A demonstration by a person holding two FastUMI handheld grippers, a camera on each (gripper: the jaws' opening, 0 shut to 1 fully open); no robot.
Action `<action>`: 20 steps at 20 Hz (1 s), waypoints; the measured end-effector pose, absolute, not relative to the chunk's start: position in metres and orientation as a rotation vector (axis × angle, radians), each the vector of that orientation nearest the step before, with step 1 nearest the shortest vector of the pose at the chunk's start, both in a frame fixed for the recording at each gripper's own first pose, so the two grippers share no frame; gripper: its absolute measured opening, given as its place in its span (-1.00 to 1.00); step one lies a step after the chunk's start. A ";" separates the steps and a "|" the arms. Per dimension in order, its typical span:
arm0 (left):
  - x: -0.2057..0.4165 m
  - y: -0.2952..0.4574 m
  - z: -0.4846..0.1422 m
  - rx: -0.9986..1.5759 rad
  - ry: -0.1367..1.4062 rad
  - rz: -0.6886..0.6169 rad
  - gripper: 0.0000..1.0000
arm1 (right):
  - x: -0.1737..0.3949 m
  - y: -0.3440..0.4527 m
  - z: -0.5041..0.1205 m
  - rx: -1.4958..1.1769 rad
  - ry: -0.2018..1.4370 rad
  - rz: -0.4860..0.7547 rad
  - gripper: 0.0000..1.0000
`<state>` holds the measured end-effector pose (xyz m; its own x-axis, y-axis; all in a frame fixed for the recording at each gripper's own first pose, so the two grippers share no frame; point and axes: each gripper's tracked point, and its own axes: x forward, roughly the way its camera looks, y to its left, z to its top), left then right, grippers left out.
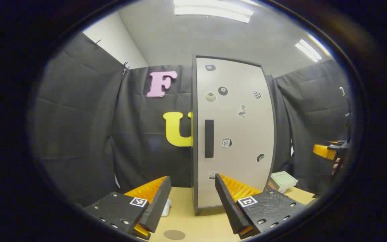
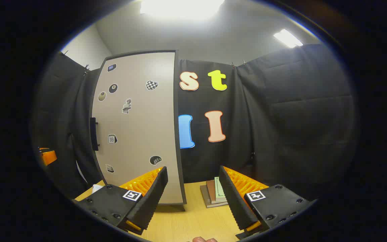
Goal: Open the cabinet door with the right hand, grasp the bottle in the cabinet with the left hand and place it on the coaster, then close the cabinet door with the right hand.
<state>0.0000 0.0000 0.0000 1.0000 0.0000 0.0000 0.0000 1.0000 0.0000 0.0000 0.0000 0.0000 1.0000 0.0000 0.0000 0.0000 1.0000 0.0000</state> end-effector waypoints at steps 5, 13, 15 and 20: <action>-0.001 0.000 -0.010 -0.006 0.022 -0.008 0.60 | 0.000 0.003 -0.001 0.012 0.003 0.016 0.95; -0.003 0.011 -0.025 -0.037 0.036 -0.001 0.59 | 0.005 0.033 -0.010 0.006 0.050 0.059 0.94; -0.004 0.016 -0.032 -0.051 0.048 0.004 0.63 | 0.008 0.044 -0.012 0.004 0.067 0.080 0.94; -0.010 0.019 -0.054 -0.035 0.079 0.011 0.59 | 0.014 0.071 -0.011 -0.013 0.099 0.130 0.93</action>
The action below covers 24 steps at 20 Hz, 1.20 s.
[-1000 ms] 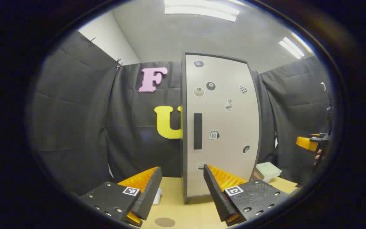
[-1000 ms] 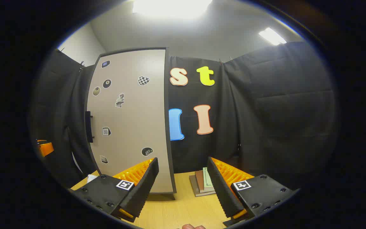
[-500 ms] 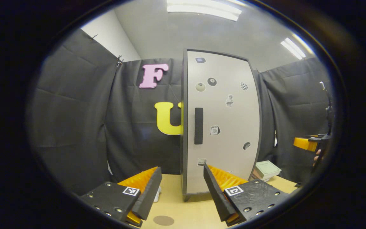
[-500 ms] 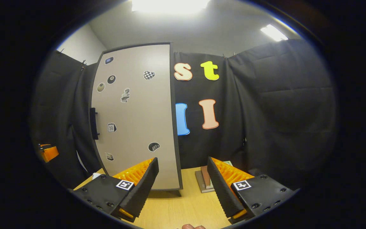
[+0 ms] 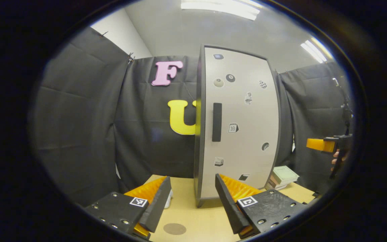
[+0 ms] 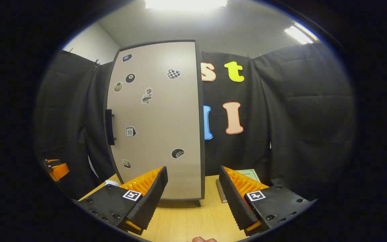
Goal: Open the cabinet door with the right hand, grasp the bottle in the cabinet with the left hand and place it on the coaster, then close the cabinet door with the right hand.
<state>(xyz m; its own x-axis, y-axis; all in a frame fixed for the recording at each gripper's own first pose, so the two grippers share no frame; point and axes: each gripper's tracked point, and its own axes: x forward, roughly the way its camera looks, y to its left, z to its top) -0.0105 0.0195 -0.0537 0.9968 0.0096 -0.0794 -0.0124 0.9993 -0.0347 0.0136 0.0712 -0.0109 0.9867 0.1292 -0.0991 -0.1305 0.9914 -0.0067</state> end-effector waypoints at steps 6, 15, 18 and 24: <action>-0.021 0.023 -0.061 -0.045 0.079 0.018 0.63 | 0.028 0.108 0.005 -0.021 0.126 0.220 0.94; -0.049 0.075 -0.078 0.027 0.089 0.159 0.59 | 0.069 0.179 0.075 -0.010 0.025 0.339 0.93; -0.048 0.076 -0.085 0.024 0.110 0.182 0.59 | 0.078 0.211 0.096 0.003 -0.018 0.375 0.93; -0.071 0.086 -0.098 -0.001 0.136 0.218 0.63 | 0.095 0.283 0.112 0.057 0.002 0.457 0.94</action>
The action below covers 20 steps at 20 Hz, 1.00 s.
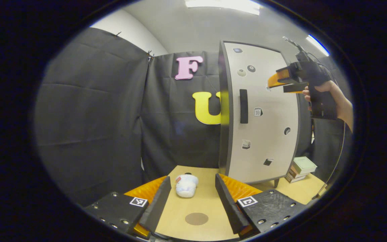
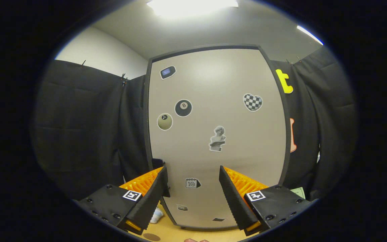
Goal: Open the cabinet door with the right hand, grasp the bottle in the cabinet with the left hand and place it on the coaster, then close the cabinet door with the right hand.
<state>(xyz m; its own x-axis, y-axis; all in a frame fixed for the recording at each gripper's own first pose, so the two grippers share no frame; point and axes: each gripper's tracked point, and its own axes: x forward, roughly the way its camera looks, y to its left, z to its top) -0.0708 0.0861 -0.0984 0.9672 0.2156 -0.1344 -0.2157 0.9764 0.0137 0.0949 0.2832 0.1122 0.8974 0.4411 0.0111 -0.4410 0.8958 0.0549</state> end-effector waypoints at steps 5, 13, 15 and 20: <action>-0.096 0.101 -0.113 -0.046 0.164 0.274 0.60 | 0.117 0.327 0.105 0.100 0.060 0.461 0.95; -0.108 0.132 -0.124 -0.102 0.178 0.349 0.63 | 0.144 0.369 0.067 0.011 0.095 0.389 0.96; -0.112 0.136 -0.127 -0.104 0.183 0.362 0.63 | 0.153 0.373 0.063 0.033 0.092 0.359 0.84; -0.120 0.147 -0.135 -0.118 0.197 0.395 0.63 | 0.164 0.386 0.041 0.027 0.157 0.343 0.87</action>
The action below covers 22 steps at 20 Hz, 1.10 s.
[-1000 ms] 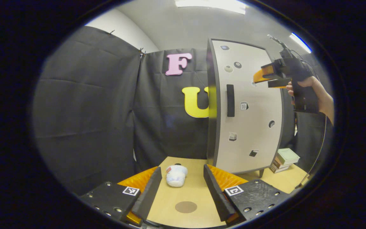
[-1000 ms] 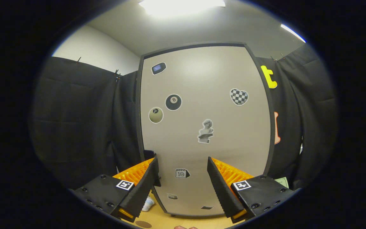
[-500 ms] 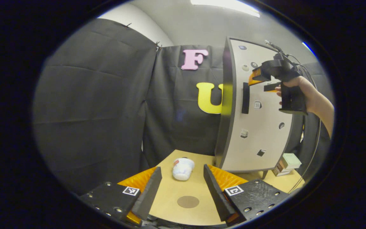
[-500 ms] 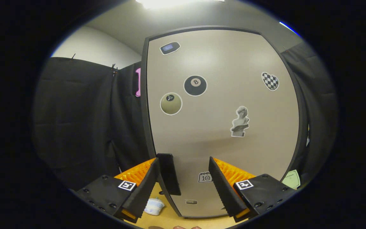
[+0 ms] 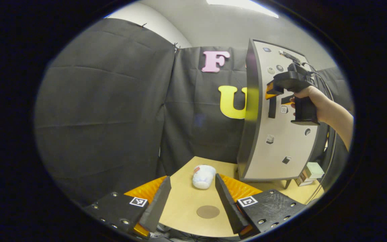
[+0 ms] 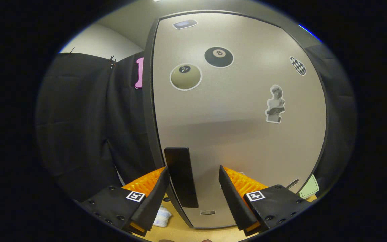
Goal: Open the cabinet door with the right hand, grasp the bottle in the cabinet with the left hand and place it on the coaster, then close the cabinet door with the right hand.
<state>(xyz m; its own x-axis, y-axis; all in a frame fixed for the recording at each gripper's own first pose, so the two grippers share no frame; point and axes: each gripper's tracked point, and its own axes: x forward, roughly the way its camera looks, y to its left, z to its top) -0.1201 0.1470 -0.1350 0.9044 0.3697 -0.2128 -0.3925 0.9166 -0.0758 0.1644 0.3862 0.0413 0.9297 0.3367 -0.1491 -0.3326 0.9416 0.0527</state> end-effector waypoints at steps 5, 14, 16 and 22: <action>-0.128 0.155 -0.135 -0.129 0.205 0.410 0.63 | 0.162 0.397 0.031 0.019 0.192 0.347 -0.16; -0.140 0.147 -0.132 -0.124 0.198 0.428 0.60 | 0.157 0.396 0.031 -0.027 0.131 0.453 -0.63; -0.140 0.140 -0.130 -0.114 0.190 0.430 0.60 | 0.158 0.396 0.028 -0.039 0.148 0.496 -0.79; -0.120 0.117 -0.117 -0.098 0.182 0.396 0.63 | 0.138 0.388 0.029 -0.041 0.152 0.607 -0.92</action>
